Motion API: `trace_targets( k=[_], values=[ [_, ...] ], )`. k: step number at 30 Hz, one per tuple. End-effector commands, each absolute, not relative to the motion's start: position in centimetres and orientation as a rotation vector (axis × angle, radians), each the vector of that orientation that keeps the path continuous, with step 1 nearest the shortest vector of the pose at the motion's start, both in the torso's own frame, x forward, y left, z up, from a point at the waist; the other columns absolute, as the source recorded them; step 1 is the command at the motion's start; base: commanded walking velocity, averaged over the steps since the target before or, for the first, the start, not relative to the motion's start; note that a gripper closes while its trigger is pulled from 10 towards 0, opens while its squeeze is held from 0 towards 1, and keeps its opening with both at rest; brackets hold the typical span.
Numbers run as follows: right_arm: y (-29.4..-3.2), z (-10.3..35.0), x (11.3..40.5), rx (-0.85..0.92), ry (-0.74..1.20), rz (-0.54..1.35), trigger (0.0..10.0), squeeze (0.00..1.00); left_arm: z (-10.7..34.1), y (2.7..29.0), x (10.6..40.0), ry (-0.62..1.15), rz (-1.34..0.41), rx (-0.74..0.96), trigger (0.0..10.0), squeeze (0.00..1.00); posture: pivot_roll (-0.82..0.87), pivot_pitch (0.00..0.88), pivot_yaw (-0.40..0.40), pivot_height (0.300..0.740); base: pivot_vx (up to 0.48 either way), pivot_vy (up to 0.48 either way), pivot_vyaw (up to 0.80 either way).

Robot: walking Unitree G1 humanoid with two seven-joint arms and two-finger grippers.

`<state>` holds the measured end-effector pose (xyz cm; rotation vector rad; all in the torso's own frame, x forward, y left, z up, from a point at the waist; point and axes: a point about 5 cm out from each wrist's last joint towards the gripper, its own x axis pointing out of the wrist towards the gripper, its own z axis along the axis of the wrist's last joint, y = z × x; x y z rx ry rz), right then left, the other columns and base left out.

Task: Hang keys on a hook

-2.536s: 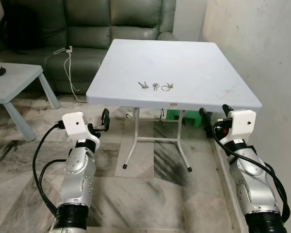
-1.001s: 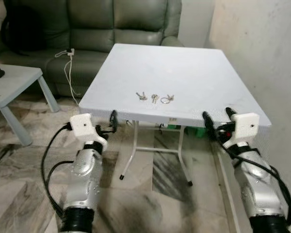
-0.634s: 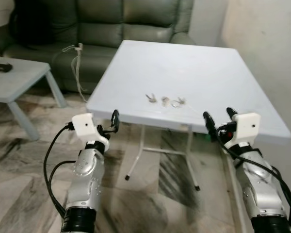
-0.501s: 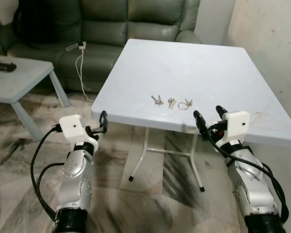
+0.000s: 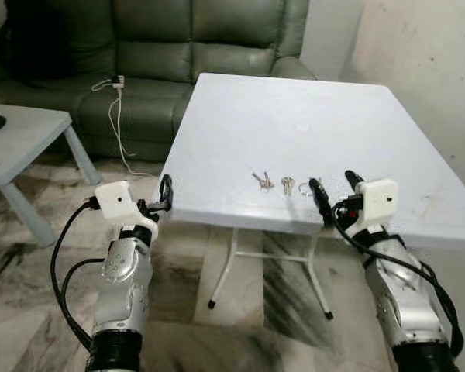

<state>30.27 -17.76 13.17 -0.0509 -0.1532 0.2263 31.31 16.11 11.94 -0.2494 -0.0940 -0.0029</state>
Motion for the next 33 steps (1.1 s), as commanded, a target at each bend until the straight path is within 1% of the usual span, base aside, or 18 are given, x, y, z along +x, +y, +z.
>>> trace_targets(
  k=[1,5,16,23,26,28,33],
  values=[
    [-18.68,13.45,30.17,-0.059,-0.158,0.203,10.0,0.00,12.16,15.13,31.46,-0.094,-0.036,-0.235,10.0,0.00,0.02,0.000,-0.066,0.740,0.364,0.311,0.00],
    [-18.65,13.44,30.18,-0.058,-0.159,0.204,10.0,0.00,12.16,15.10,31.47,-0.093,-0.039,-0.225,10.0,0.00,0.02,0.000,-0.065,0.740,0.375,0.277,0.00],
    [-18.45,13.24,30.34,-0.062,-0.136,0.215,10.0,0.00,12.14,15.00,31.47,-0.092,-0.042,-0.217,10.0,0.00,0.02,0.000,-0.066,0.740,0.400,0.000,0.00],
    [-18.29,13.20,30.34,-0.051,-0.141,0.216,10.0,0.00,12.02,14.95,31.41,-0.080,-0.040,-0.223,10.0,0.00,0.02,0.000,-0.067,0.740,0.396,0.000,-0.71],
    [-18.22,13.24,30.27,-0.057,-0.141,0.227,10.0,0.00,11.83,15.00,31.37,-0.065,-0.007,-0.230,10.0,0.00,0.02,0.000,-0.068,0.740,0.000,0.000,0.00],
    [-18.26,13.18,30.25,-0.056,-0.135,0.226,10.0,0.00,11.85,14.67,31.26,-0.073,-0.036,-0.224,10.0,0.00,0.02,0.000,-0.070,0.740,0.000,0.000,0.00],
    [-18.37,13.01,30.20,-0.058,-0.124,0.229,10.0,0.00,11.83,14.65,31.17,-0.076,-0.032,-0.213,10.0,0.00,0.02,0.000,-0.072,0.740,0.000,0.000,0.00]
  ],
)
